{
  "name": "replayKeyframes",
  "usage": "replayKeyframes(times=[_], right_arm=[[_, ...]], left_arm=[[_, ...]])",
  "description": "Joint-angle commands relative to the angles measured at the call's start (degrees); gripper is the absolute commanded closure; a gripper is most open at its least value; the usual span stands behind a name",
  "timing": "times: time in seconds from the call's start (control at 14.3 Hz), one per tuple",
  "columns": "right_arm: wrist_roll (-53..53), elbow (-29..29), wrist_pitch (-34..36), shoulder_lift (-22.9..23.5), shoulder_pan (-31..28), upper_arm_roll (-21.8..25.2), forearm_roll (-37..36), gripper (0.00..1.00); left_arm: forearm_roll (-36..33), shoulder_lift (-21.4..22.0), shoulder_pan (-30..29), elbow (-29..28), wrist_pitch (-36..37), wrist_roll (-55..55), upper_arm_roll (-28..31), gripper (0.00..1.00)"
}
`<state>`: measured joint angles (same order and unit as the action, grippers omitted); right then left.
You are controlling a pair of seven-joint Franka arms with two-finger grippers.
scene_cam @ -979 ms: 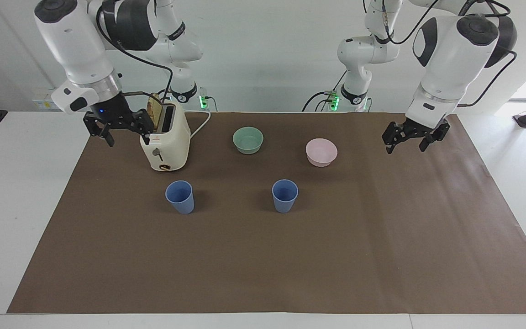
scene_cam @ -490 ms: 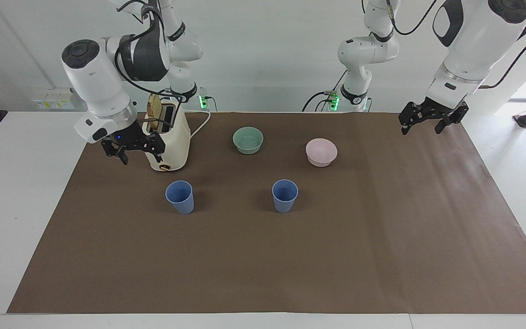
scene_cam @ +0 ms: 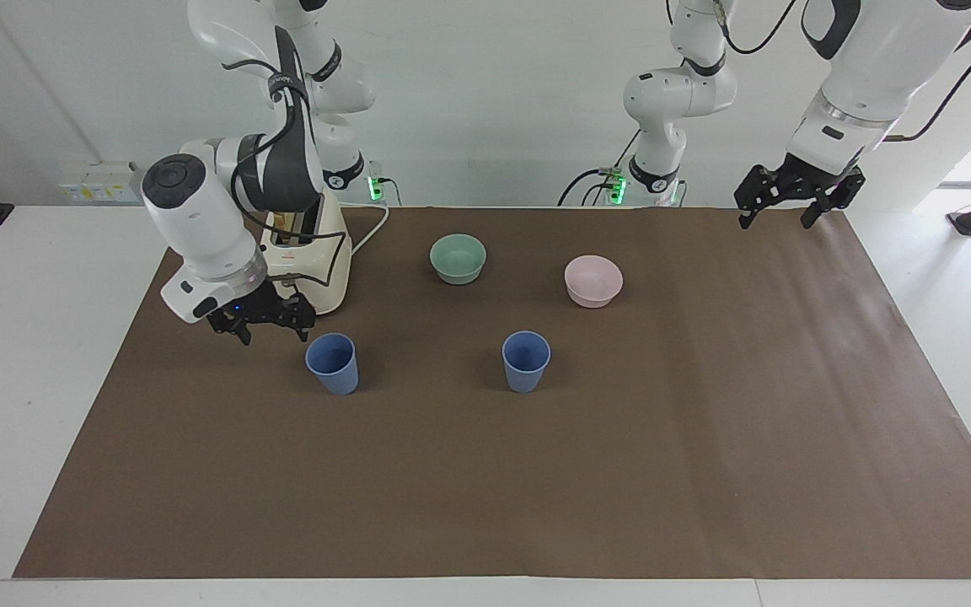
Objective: Stack blue cups with both arms
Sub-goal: 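Retract the left gripper while the right gripper reaches the other blue cup, then grasp the blue cup with the right gripper and lift it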
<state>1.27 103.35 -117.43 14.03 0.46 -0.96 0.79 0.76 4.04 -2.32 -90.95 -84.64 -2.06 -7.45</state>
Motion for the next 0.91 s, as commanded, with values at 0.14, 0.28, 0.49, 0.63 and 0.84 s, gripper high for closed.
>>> replayKeyframes(times=[0.14, 0.28, 0.49, 0.63, 0.84], right_arm=[[-0.66, 0.45, -3.07, 1.44, 1.64, -0.18, 0.44, 0.00], [-0.31, 1.93, -3.16, 1.71, 1.74, -0.18, 0.44, 0.00], [0.22, 3.79, -5.09, 1.71, 1.65, -0.18, 0.44, 0.00], [0.13, 3.79, -5.18, 1.71, 1.65, -0.18, 0.44, 0.24], [-0.13, 3.79, -5.09, 1.71, 1.65, -0.18, 0.44, 0.95]], left_arm=[[0.91, 2.28, 0.91, -1.33, 1.32, 1.27, 1.82, 0.00], [0.91, 3.08, 0.83, -2.22, 1.06, 1.54, 1.73, 0.00], [0.83, 2.64, 0.74, -1.16, 1.59, 0.83, 2.26, 0.00], [0.83, 2.64, 0.83, -1.16, 1.59, 0.83, 2.35, 0.00], [0.83, 2.64, 0.83, -1.16, 1.67, 0.75, 2.35, 0.00]])
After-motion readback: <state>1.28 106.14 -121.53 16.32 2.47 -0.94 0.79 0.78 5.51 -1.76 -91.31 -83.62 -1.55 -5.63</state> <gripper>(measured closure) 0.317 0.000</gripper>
